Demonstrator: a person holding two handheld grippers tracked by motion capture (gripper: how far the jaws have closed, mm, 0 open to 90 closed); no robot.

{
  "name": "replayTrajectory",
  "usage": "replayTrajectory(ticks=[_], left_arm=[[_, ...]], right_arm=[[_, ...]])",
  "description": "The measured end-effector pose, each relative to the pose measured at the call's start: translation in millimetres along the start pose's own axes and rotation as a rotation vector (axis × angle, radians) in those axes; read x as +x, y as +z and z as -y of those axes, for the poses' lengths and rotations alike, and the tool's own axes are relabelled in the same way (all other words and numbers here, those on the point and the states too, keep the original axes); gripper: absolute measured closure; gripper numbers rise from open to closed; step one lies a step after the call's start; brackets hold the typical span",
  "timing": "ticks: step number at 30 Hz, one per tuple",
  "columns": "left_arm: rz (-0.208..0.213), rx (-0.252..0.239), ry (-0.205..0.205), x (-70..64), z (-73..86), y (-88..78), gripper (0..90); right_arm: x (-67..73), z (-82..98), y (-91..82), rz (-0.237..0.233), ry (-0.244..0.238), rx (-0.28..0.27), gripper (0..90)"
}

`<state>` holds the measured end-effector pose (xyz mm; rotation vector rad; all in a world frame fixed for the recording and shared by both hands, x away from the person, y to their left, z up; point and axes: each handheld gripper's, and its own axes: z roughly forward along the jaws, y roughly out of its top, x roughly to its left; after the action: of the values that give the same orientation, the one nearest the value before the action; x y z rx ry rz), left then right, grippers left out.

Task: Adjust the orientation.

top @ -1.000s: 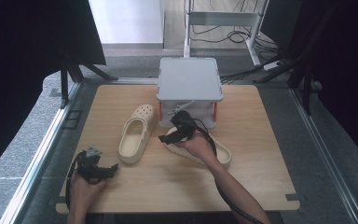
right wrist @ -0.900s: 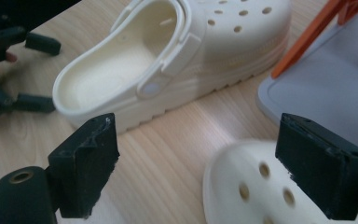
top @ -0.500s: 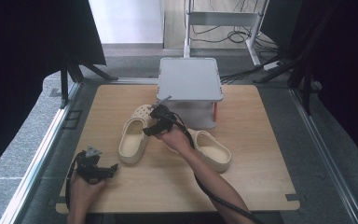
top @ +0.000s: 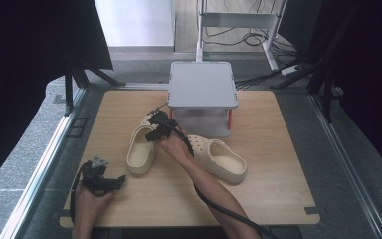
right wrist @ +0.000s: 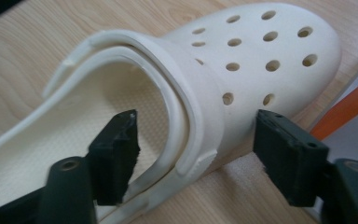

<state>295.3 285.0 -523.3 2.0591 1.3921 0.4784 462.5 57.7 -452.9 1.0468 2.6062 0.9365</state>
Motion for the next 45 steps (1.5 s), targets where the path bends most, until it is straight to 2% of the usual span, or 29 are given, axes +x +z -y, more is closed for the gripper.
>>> replayTrajectory(ticks=[1, 4, 6, 7, 9, 10, 11, 13, 16, 23, 30, 31, 32, 34, 35, 38, 45], left_arm=[[0.000, 0.000, -0.001, -0.1, 0.0, 0.0, 0.0], [0.000, 0.000, -0.001, -0.1, 0.0, 0.0, 0.0], [0.001, 0.000, 0.000, -0.1, 0.0, 0.0, 0.0], [0.001, 0.001, 0.000, -0.1, 0.0, 0.0, 0.0], [0.000, 0.000, -0.001, -0.1, 0.0, 0.0, 0.0], [0.001, 0.000, -0.001, -0.1, 0.0, 0.0, 0.0], [0.001, 0.000, -0.001, -0.1, 0.0, 0.0, 0.0], [0.001, 0.000, -0.001, -0.1, 0.0, 0.0, 0.0], [0.001, 0.000, -0.001, -0.1, 0.0, 0.0, 0.0], [0.003, 0.002, 0.000, 0.0, 0.0, -0.1, 0.0], [0.001, 0.000, 0.003, 0.2, -0.1, 0.0, 0.0], [0.001, 0.000, 0.003, 0.2, -0.1, 0.0, 0.0], [0.001, 0.000, 0.003, 0.2, -0.1, 0.0, 0.0], [0.000, 0.000, 0.002, 0.0, 0.0, 0.1, 0.0], [0.000, -0.001, 0.001, 0.0, 0.0, 0.1, 0.0], [0.000, -0.001, 0.003, 0.1, -0.1, 0.0, 0.0], [0.000, 0.001, 0.003, 0.1, -0.1, 0.0, 0.0]], right_arm=[[1.1, -1.4, 1.6, 0.035, -0.011, 0.014, 34.5], [1.1, -2.5, -0.7, 0.034, -0.004, 0.028, 39.6], [3.9, -3.8, -6.5, 0.061, -0.037, 0.057, 51.9], [3.9, -3.8, -6.5, 0.061, -0.037, 0.057, 51.9], [2.3, -3.9, -10.2, 0.070, -0.035, 0.069, 59.3], [0.4, -3.7, -12.1, 0.068, -0.028, 0.073, 63.3], [-2.0, -3.0, -15.8, 0.094, -0.036, 0.073, 71.8], [-3.6, -2.2, -17.7, 0.098, -0.036, 0.069, 73.6], [-7.5, -0.1, -21.3, 0.074, -0.046, 0.070, 75.2], [0.2, -0.5, -33.6, 0.032, -0.081, 0.065, 75.9], [10.7, 1.3, -62.2, -0.045, -0.149, 0.048, 76.0], [11.9, 4.1, -71.1, -0.069, -0.168, 0.040, 75.9], [11.9, 4.1, -71.1, -0.069, -0.168, 0.040, 75.9], [12.8, 11.0, -85.1, -0.111, -0.188, 0.026, 76.0], [12.8, 11.0, -85.1, -0.111, -0.188, 0.026, 76.0], [13.9, 20.3, -100.8, -0.151, -0.214, 0.014, 75.9], [19.8, 45.0, -131.4, -0.208, -0.265, -0.012, 75.8]])
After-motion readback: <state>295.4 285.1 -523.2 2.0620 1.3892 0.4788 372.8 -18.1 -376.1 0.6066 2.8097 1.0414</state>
